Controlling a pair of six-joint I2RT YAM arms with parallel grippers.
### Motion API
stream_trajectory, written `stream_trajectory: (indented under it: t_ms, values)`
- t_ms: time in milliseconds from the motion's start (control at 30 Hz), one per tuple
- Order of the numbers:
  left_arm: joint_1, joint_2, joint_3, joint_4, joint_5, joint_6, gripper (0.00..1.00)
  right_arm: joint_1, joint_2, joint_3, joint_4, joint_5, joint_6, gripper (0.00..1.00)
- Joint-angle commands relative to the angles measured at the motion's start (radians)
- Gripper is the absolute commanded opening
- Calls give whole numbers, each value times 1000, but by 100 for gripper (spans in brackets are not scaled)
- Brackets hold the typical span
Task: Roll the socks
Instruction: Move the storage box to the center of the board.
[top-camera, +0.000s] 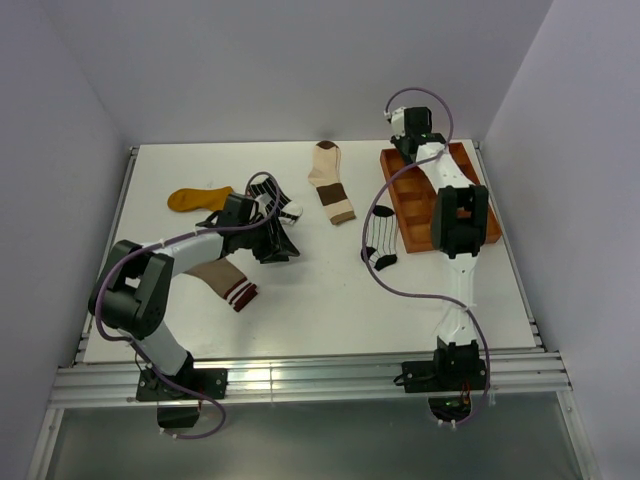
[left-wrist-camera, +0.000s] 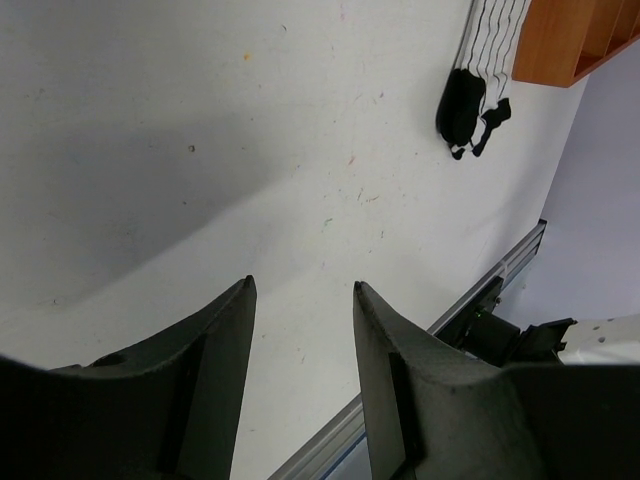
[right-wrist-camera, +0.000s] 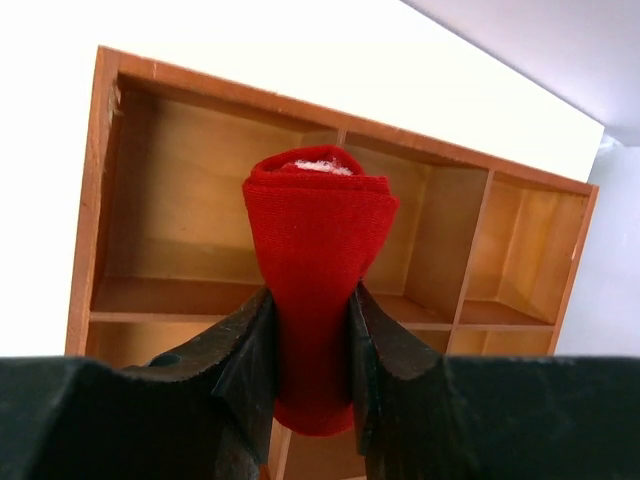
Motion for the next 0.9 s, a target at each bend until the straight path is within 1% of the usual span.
stream_trajectory:
  t_ms: [0, 100, 200, 300, 367, 400, 433, 467, 600, 767, 867]
  values:
    - [3, 7, 33, 25, 27, 19, 49, 12, 44, 86, -23, 14, 4, 0]
    - [3, 5, 34, 16, 21, 19, 49, 12, 58, 111, -27, 13, 7, 0]
    - [3, 5, 28, 16, 18, 24, 49, 14, 16, 57, -17, 1, 11, 0]
    - [5, 10, 27, 21, 25, 21, 49, 23, -48, -30, -11, 1, 8, 0]
    - [3, 10, 23, 22, 27, 22, 49, 25, -88, -125, 15, 1, 5, 0]
    - [3, 5, 22, 24, 25, 22, 49, 25, -135, -159, 27, 1, 4, 0]
    - [5, 2, 19, 24, 27, 24, 49, 25, -155, -228, 56, 2, -2, 0]
    - [3, 1, 17, 24, 28, 25, 49, 25, -178, -256, 62, 4, -7, 0]
    - [3, -3, 14, 21, 30, 31, 49, 25, -201, -291, 23, 4, -12, 0]
    - [3, -6, 10, 30, 34, 30, 49, 34, -226, -368, 30, 7, -15, 0]
    - [3, -7, 7, 28, 33, 33, 49, 40, -287, -456, 108, 48, -15, 0]
